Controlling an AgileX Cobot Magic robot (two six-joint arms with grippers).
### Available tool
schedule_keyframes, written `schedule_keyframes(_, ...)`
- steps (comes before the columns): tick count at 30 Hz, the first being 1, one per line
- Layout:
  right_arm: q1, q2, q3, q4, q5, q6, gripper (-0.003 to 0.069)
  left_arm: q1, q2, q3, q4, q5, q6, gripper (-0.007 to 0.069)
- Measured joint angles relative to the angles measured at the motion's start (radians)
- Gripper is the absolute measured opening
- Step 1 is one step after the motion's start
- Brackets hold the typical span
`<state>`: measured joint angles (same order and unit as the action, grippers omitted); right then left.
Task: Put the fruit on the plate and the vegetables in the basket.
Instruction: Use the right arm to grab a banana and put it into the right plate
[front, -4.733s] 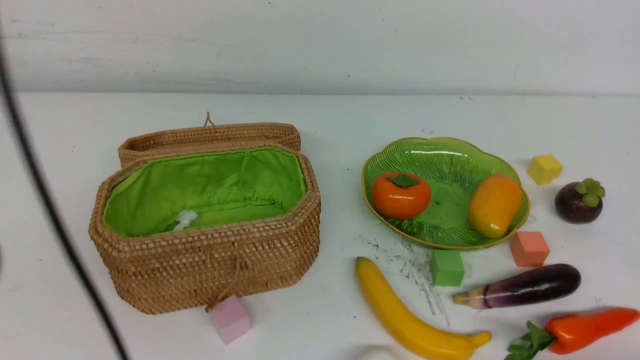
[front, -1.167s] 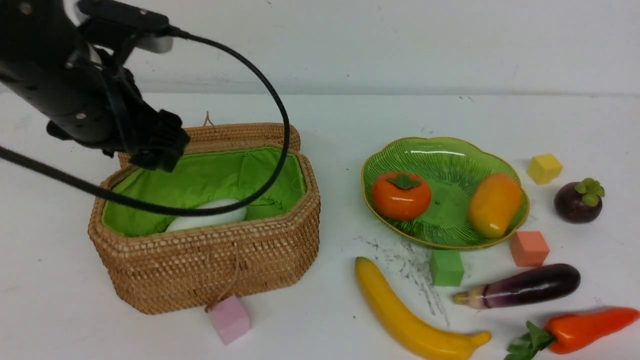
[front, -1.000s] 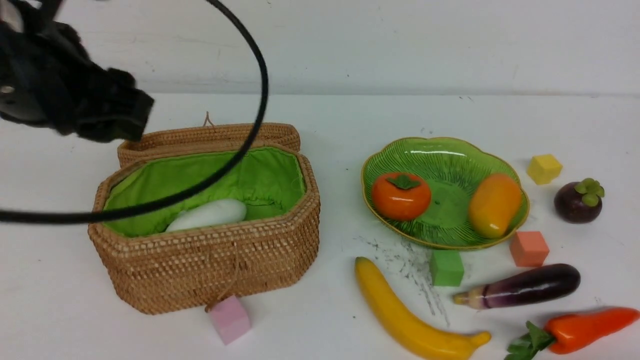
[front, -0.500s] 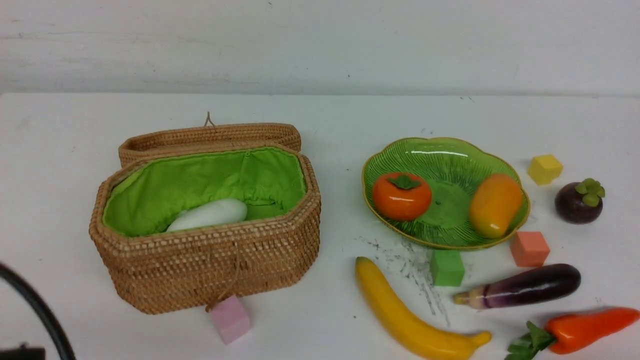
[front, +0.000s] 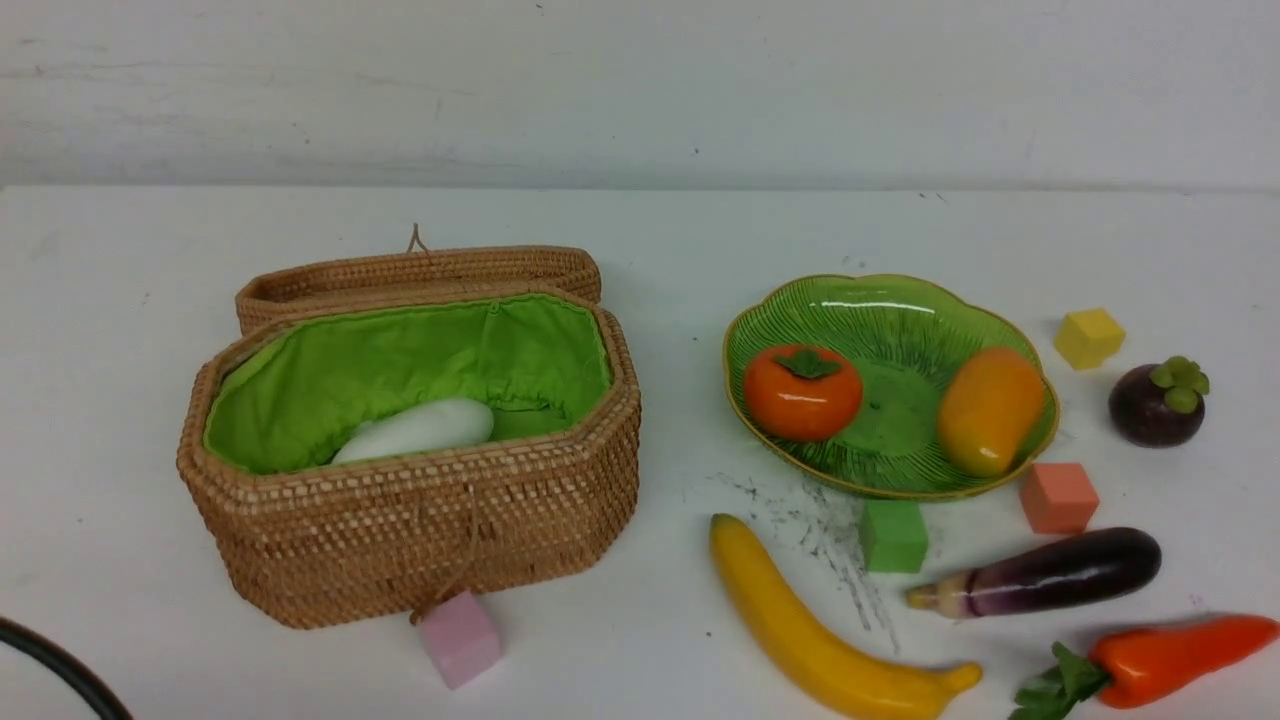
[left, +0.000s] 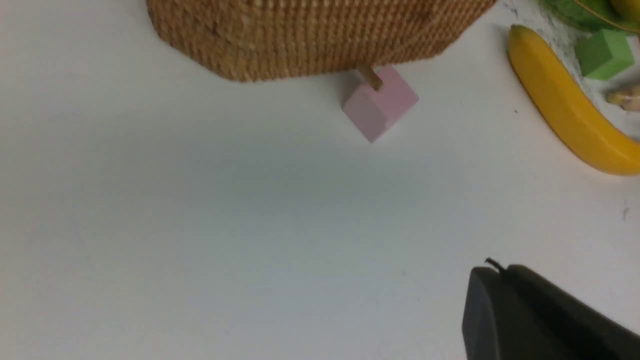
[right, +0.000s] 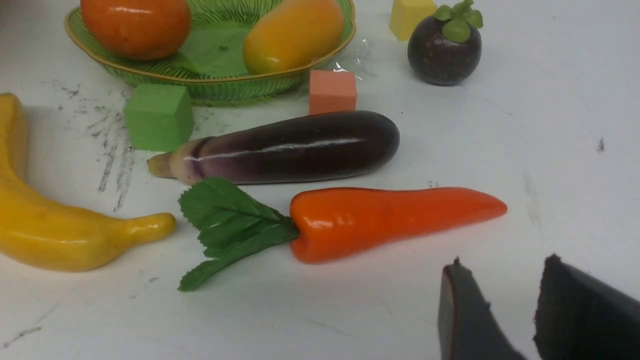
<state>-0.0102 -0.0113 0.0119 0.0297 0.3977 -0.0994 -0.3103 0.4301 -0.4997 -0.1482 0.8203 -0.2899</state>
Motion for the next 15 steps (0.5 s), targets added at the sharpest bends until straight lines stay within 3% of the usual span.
schedule_keyframes(9,0.0,0.0,0.0,0.0,0.0,0.0,0.0244,0.0,-0.009,0.012,0.127,-0.239,-0.001,-0.0013)
schedule_keyframes(15,0.0,0.0,0.0,0.0,0.0,0.0,0.0244,0.013,-0.187,0.12,0.232,-0.424,-0.009,-0.0013)
